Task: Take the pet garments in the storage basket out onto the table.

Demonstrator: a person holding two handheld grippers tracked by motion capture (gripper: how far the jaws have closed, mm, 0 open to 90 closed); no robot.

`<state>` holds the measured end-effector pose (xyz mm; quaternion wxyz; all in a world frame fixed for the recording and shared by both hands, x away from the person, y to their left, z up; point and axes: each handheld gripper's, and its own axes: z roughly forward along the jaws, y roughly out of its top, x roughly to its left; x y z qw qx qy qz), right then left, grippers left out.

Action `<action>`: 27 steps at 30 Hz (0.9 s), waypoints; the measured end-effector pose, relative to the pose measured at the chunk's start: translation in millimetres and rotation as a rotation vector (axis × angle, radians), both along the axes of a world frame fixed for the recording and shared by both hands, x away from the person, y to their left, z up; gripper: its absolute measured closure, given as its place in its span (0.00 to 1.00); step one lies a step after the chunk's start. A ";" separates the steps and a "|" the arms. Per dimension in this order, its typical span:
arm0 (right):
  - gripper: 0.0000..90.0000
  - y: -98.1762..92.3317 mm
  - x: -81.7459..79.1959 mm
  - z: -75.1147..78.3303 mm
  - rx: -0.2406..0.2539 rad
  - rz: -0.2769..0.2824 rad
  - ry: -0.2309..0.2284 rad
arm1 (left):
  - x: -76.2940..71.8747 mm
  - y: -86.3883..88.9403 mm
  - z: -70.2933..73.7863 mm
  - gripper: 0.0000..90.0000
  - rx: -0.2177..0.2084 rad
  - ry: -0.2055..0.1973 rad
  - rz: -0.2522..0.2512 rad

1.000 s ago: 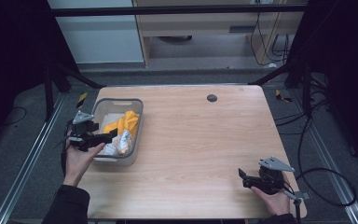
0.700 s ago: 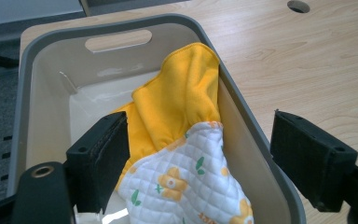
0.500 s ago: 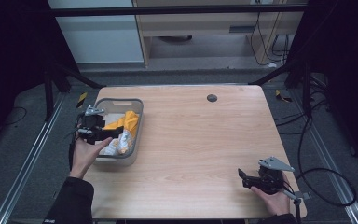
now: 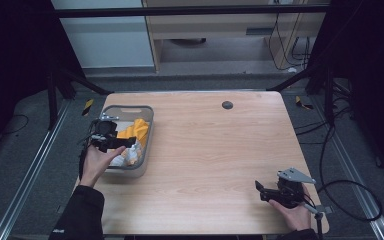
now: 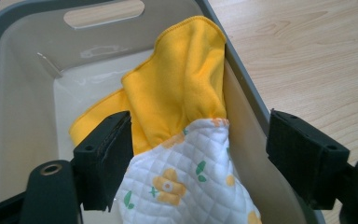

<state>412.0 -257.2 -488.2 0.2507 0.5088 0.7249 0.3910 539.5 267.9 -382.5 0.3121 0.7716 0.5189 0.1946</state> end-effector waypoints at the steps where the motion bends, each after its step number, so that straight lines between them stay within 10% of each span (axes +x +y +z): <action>1: 0.08 0.1 0.0 -0.1 0.000 0.000 0.000 | 1.7 -0.5 -1.4 0.26 0.006 0.011 0.003; 27: 0.08 1.2 0.3 -0.2 0.004 0.009 0.015 | 8.0 -11.6 -18.5 0.39 0.040 0.151 0.002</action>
